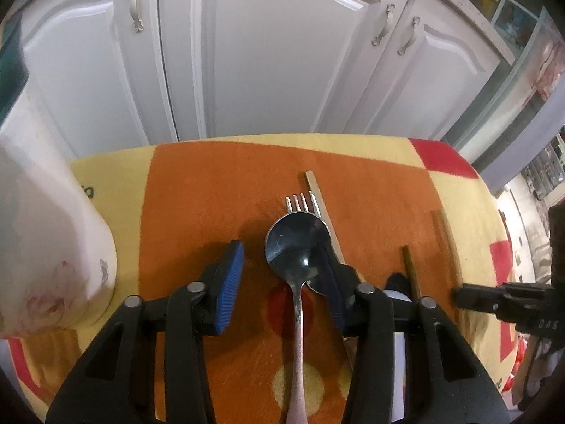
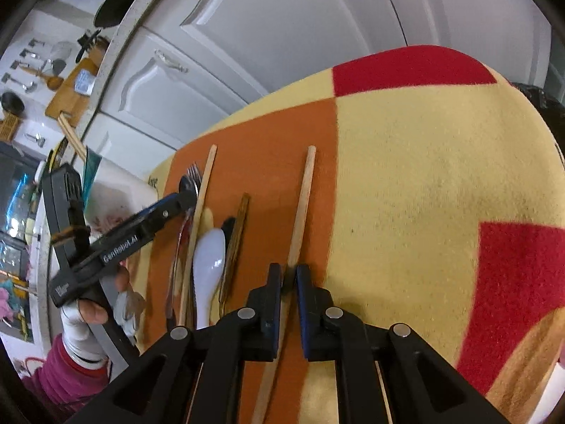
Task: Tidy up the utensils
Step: 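Lower the left tool onto the metal spoon and close on it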
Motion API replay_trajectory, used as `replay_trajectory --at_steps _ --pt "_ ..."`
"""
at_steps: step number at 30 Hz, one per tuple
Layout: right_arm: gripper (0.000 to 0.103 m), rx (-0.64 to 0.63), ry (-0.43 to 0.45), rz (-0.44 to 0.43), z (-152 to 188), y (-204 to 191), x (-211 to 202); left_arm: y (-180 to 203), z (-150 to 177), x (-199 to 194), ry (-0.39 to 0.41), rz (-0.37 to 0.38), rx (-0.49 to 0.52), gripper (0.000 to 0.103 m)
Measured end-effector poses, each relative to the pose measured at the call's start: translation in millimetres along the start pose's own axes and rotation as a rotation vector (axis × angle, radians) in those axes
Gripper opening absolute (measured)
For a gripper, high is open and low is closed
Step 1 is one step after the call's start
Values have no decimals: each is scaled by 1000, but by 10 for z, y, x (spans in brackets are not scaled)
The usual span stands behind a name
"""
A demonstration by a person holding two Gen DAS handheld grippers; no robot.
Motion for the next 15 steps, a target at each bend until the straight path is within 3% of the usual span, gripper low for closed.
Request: replay_trajectory --at_steps 1,4,10,15 --pt "8 2 5 5 -21 8 3 1 0 7 -7 7 -3 18" --pt "8 21 22 6 -111 14 36 -14 -5 -6 -10 26 -30 11" --pt "8 -17 39 22 -219 -40 109 -75 113 -156 -18 53 -64 5" --pt "7 -104 -10 33 -28 -214 158 -116 389 -360 -28 44 -33 4"
Point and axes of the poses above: each gripper's, at about its wrist camera, not at the fingertips, and x roughly the way its jaws point, y to its right, z to its underside, the point moved 10 cm from there along x, roughly the way its jaws point, and after that the axes turned 2 degrees about x, right-handed, at the moved point
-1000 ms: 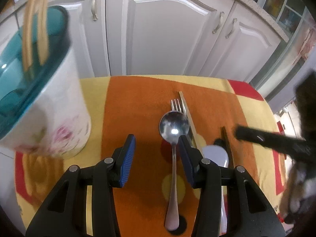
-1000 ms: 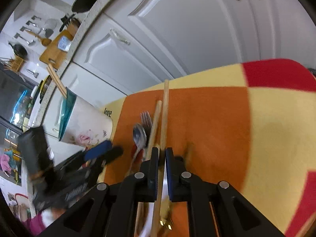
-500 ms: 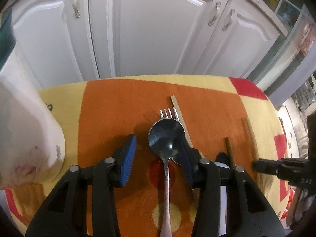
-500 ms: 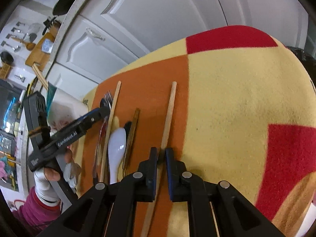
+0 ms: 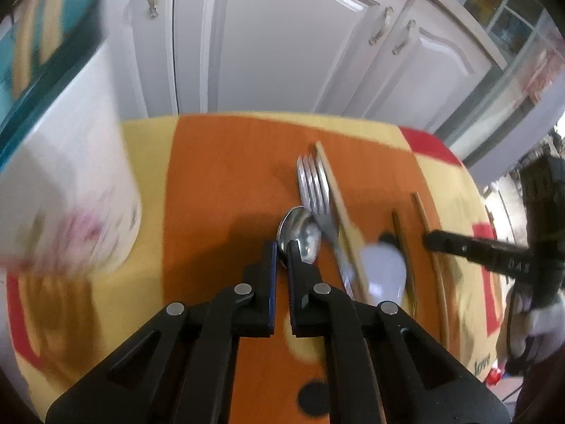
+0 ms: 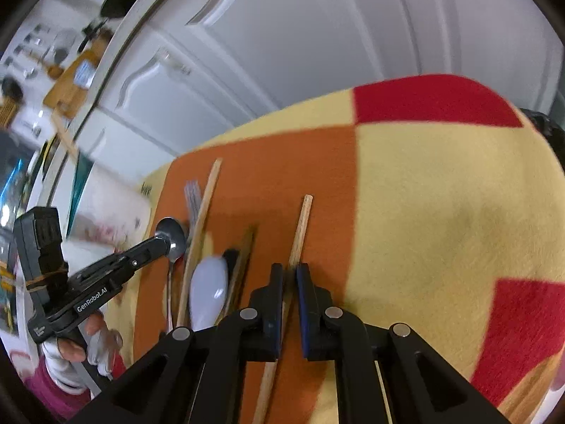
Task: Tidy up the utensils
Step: 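Lower the left tool onto the metal spoon and close on it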
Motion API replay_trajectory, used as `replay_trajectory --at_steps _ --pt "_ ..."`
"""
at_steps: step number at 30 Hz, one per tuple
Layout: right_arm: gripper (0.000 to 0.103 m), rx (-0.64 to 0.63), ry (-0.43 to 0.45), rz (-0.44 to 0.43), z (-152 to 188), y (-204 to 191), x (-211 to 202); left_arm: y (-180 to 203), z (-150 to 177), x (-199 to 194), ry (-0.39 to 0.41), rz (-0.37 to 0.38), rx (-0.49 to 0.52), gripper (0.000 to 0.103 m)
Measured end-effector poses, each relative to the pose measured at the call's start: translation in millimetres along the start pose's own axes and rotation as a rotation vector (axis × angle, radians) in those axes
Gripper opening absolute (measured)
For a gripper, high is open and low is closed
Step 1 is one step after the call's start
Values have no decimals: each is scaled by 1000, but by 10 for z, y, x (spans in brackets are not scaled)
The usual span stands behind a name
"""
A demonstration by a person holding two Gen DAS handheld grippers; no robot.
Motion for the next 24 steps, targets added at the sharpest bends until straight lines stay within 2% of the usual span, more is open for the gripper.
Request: replay_trajectory --at_steps 5,9,11,14,19,23,24 --pt "7 -45 -52 -16 304 -117 -20 -91 301 -178 -19 8 -24 4" --pt "7 -42 -62 8 300 -79 -27 -69 416 -181 -53 26 -9 6" --pt "7 -46 -62 30 258 -65 -22 -89 427 -152 -63 21 -6 11" --pt "8 -57 -58 53 219 -84 5 -94 377 -114 -63 26 1 12" --pt "8 -19 -36 26 155 -67 23 -13 226 -21 -53 38 36 25" --pt "8 -66 -17 61 145 -127 41 79 194 24 -41 13 109 25" --pt "7 -77 -17 72 145 -134 39 94 205 23 -40 12 123 18"
Point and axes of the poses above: each gripper's, at about its wrist camera, not at the fingertips, and x roughly the way its jaws point, y to its right, z to its underside, the point moved 10 cm from there along x, roughly the way its jaws point, and after that the axes turned 2 degrees about x, right-handed, at the moved point
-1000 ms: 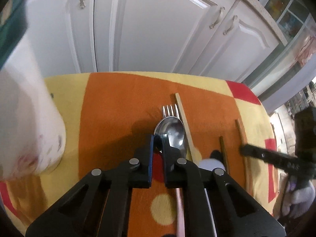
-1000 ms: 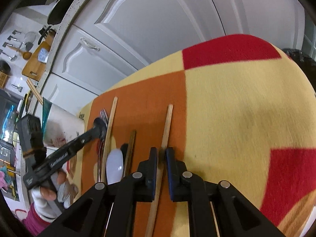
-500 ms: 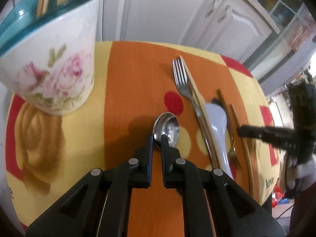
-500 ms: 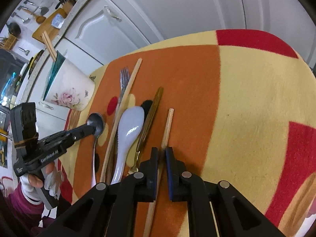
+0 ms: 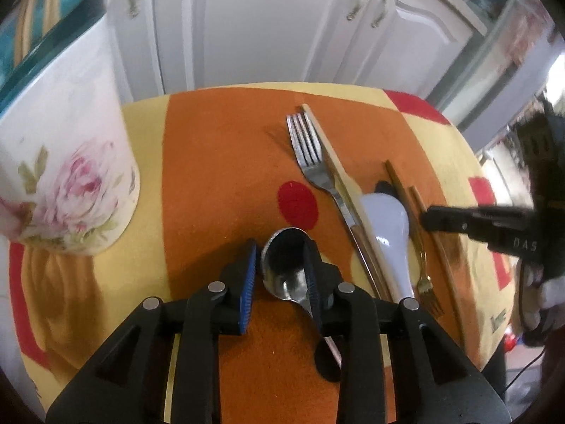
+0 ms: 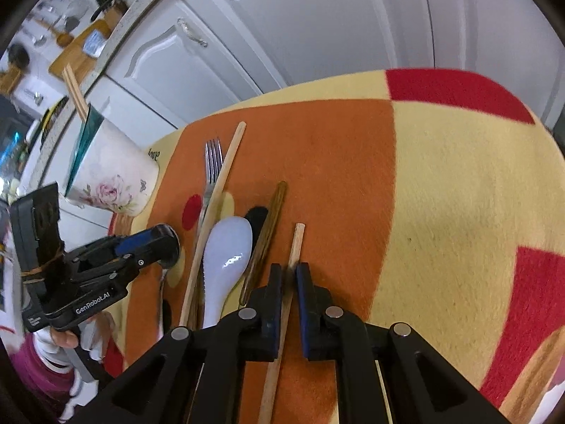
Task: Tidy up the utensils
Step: 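Lower the left tool onto the metal spoon and close on it, then lift the spoon with the left tool while the right tool carries its chopstick to the holder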
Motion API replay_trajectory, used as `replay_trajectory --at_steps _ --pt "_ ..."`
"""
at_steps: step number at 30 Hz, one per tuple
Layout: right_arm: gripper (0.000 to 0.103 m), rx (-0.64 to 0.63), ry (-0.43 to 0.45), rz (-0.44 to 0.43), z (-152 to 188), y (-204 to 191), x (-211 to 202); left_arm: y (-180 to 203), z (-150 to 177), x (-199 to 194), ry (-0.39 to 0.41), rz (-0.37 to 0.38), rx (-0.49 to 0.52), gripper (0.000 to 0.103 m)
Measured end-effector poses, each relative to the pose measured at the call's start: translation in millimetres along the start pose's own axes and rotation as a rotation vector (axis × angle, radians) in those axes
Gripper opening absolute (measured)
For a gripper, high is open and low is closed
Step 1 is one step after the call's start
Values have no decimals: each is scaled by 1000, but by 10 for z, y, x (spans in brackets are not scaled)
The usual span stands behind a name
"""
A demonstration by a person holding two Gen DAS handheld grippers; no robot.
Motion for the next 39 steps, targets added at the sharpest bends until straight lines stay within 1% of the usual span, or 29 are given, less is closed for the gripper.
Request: replay_trajectory --at_steps 1,3,4,7,11,14,16,19,22,23,25,27,28,29,31,33,34,35,37,39 --pt "7 -12 -4 16 0 -7 -9 21 13 -14 4 7 8 12" --pt "7 -21 5 22 -19 -31 -79 25 39 -58 5 20 -3 7" --pt "7 -17 22 6 -41 -59 -156 15 54 -87 5 19 -9 5" --pt "6 -20 72 -27 -83 -136 -402 -22 94 -223 25 1 -19 4" --pt "6 -45 129 -39 -57 -246 -738 -58 100 -452 65 10 -54 2" --pt "6 -64 170 -53 -28 -341 -977 -46 58 -752 125 20 -61 1" --pt "6 -85 184 -43 -21 -402 -1031 -27 37 -953 166 13 -45 1" --pt "6 -79 146 11 -6 -316 -925 -46 38 -1114 192 -1 -34 2" --pt "8 -68 81 85 71 -196 -604 -84 79 -1198 204 -7 -49 2" --pt "8 -71 45 112 118 -158 -450 -109 101 -1226 206 -7 -56 2" --pt "9 -75 -1 138 162 -101 -239 -108 134 -1252 208 -3 -70 2" --pt "9 -65 -30 151 163 -72 -61 -105 160 -1293 215 -3 -80 2" --pt "19 -57 -23 141 135 -88 -21 -106 164 -1314 218 -3 -82 2" --pt "23 -60 -6 141 89 -114 -6 -104 169 -1343 221 -4 -83 2" --pt "23 -85 0 169 40 -134 11 -127 167 -1384 229 -9 -90 2" --pt "16 -95 3 188 26 -127 26 -141 171 -1393 232 -12 -94 2" --pt "10 -100 3 187 28 -120 22 -151 177 -1398 233 -15 -97 2" --pt "6 -96 3 176 37 -98 6 -159 185 -1402 234 -16 -100 2" --pt "6 -71 7 145 77 -69 -66 -169 197 -1423 237 -14 -108 2" --pt "6 -72 45 124 96 -88 -237 -187 194 -1469 245 -9 -115 2"
Point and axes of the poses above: each gripper's, at about its wrist camera, not at the fingertips, and x roughly the way its jaws point, y to its right, z to its underside, the point moved 10 cm from there along x, roughly the way its jaws point, and after that the axes turned 2 degrees about x, right-handed, at the moved point
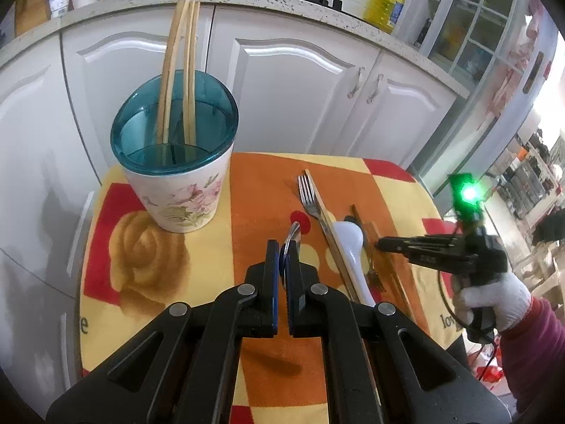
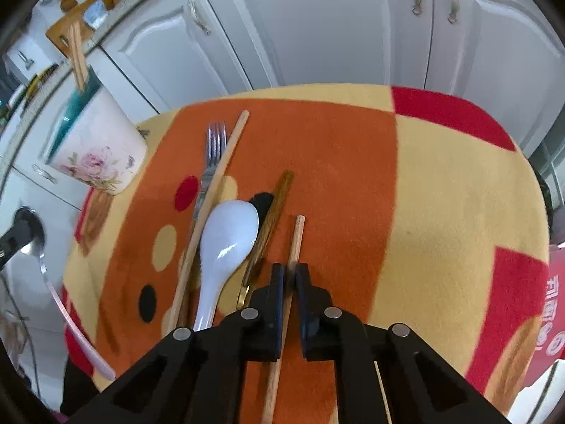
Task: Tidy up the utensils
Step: 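Lift the spoon with the left tool while the right tool carries its chopstick to the holder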
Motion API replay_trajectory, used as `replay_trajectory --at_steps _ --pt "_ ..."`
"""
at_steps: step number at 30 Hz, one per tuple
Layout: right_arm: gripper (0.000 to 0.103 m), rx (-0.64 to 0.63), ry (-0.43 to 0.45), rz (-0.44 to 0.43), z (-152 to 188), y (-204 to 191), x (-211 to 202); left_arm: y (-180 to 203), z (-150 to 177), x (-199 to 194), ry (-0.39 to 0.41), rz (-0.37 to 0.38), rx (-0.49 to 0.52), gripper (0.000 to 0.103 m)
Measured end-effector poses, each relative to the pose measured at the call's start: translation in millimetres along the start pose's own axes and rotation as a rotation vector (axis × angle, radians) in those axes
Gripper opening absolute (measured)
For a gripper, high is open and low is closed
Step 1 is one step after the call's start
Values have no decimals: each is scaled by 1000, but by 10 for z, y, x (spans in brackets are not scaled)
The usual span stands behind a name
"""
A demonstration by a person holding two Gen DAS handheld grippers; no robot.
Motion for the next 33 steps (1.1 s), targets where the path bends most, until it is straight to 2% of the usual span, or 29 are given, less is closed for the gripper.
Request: replay_trajectory --at_steps 10,13,16,18,19,20,23,24,26,29,33 --pt "5 -10 267 -169 -236 -289 -1348 -174 -362 -527 130 -11 -39 1" --pt "5 -39 231 -67 -253 -249 -1219 -263 -425 -630 152 -32 -48 2" --pt "7 -21 143 -6 -155 -135 -862 -306 -414 -682 163 -36 -57 2" --pt "19 -21 76 52 -39 -34 -562 -318 -384 -694 162 -36 -60 2" --pt "31 -17 52 74 14 16 -441 -331 -359 -686 157 -35 -63 2" --pt "33 -9 27 79 58 50 -313 -338 -354 -666 153 -36 -66 2" --pt "32 0 -36 84 158 79 -16 -387 -307 -641 141 -40 -79 2" --pt "29 -10 -45 96 174 81 84 -386 -301 -641 140 -42 -83 2" --pt "10 -38 -3 141 114 81 119 -403 -306 -625 135 -47 -90 2" --pt "6 11 0 61 86 34 28 -416 -336 -647 143 -50 -97 2" --pt "6 25 78 -23 -14 -27 -398 -442 -424 -751 172 -54 -92 2"
Point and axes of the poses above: each gripper's, at about its wrist camera, not at the fingertips, and x roughly the way its jaws point, y to its right, z to its underside, the point moved 10 cm from there along x, roughly the way its jaws point, and after that the axes turned 2 degrees about x, right-handed, at the moved point
